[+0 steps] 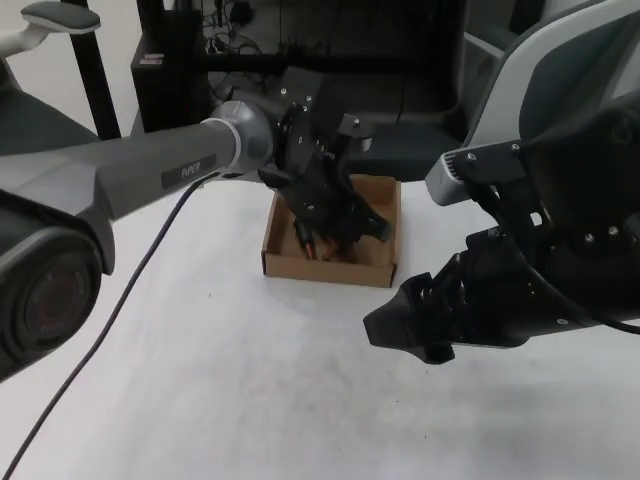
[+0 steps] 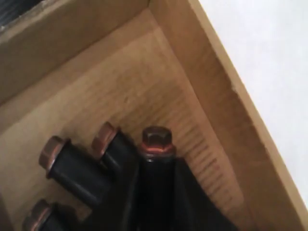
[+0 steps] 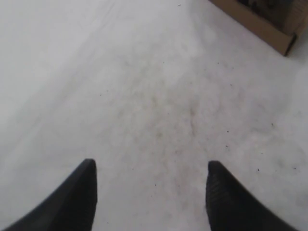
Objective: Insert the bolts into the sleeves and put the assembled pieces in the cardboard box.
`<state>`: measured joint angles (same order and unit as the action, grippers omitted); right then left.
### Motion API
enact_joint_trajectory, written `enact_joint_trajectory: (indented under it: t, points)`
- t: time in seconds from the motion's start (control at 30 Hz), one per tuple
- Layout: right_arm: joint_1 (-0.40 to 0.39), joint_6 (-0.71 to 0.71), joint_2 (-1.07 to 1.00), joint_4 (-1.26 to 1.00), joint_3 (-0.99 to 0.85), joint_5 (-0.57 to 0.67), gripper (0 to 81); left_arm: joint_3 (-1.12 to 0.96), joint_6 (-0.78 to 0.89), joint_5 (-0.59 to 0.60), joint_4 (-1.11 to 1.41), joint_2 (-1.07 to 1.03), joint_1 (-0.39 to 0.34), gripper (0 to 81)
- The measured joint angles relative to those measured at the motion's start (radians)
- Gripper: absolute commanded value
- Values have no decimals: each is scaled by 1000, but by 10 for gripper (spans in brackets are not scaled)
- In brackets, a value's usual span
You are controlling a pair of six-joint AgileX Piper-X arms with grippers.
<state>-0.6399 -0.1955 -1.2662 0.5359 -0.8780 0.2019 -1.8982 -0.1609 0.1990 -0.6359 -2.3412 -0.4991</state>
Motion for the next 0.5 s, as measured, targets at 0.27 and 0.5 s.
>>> enact_joint_trajectory:
  t: [0.27,0.5]
  points:
    - [0,0,-2,-1,0,1,659,-8,27,-28,-77,8,-3,700]
    - [0,0,-2,-2,0,1,659,-5,-17,-98,-145,92,-3,700]
